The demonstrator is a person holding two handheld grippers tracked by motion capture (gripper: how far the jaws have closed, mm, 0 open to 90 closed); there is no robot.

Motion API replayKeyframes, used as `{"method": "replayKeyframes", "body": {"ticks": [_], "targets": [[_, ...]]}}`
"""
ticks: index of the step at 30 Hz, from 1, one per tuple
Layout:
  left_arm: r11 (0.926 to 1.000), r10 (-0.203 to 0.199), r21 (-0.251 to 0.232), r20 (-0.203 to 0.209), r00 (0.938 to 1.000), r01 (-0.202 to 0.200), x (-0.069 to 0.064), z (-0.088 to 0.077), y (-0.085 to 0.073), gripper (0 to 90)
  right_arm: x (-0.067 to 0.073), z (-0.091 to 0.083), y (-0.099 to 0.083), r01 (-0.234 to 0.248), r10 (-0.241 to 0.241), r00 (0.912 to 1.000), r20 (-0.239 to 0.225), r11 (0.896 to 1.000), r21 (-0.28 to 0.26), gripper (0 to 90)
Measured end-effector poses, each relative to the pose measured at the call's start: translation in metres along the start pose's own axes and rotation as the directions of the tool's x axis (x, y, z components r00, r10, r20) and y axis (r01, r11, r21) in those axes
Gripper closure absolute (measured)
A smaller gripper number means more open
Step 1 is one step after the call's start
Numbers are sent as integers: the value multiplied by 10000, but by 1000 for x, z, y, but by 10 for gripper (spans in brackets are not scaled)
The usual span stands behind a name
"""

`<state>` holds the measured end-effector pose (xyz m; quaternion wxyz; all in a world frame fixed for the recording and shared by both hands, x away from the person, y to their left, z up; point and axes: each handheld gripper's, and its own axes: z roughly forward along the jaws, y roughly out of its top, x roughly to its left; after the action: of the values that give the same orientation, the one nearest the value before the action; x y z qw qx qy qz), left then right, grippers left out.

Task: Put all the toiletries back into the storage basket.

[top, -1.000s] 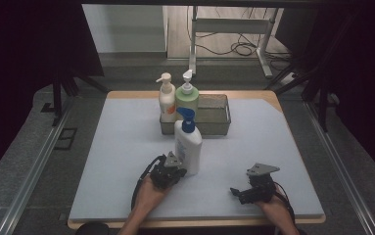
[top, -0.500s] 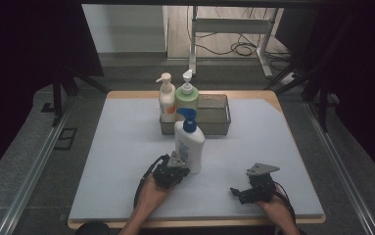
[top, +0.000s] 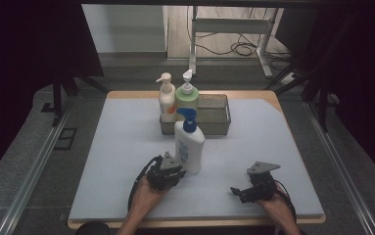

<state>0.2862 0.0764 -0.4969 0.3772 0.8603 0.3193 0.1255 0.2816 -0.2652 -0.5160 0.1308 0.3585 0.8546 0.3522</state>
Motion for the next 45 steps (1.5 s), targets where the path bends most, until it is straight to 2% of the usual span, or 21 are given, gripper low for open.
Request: {"method": "replayKeyframes", "body": {"ticks": [9, 17, 20, 24, 29, 35, 40, 45], "targets": [[9995, -265, 186, -381, 9989, 272, 0, -3, -11, 512, 6, -6, 10, 233, -251, 9985, -488, 9991, -363, 0], [9982, -578, 147, -618, 9964, 588, 0, -7, -17, 364, 10, -9, 19, 360, -398, 9976, -565, 9971, -672, 0], [9972, -730, 101, -820, 9940, 741, 1, -12, -21, 296, 11, -10, 22, 337, -391, 9971, -648, 9960, -825, 0], [9949, -974, 139, -1091, 9892, 995, 5, -19, -30, 221, 13, -10, 27, 228, -338, 9942, -1023, 9941, -1065, 0], [9924, -1191, 133, -1357, 9836, 1220, 9, -27, -40, 137, 17, -10, 37, 313, -471, 9915, -1214, 9912, -1286, 0], [9926, -1143, 234, -1547, 9813, 1193, 12, -33, -48, 124, 23, -10, 52, 507, -733, 9865, -1465, 9871, -1520, 0], [9907, -1267, 293, -1587, 9792, 1330, 17, -36, -54, 122, 26, -7, 60, 293, -599, 9827, -1752, 9846, -1723, 0], [9889, -1395, 263, -1697, 9756, 1460, 20, -37, -58, 122, 27, -4, 68, 369, -661, 9834, -1690, 9847, -1706, 0]]}}
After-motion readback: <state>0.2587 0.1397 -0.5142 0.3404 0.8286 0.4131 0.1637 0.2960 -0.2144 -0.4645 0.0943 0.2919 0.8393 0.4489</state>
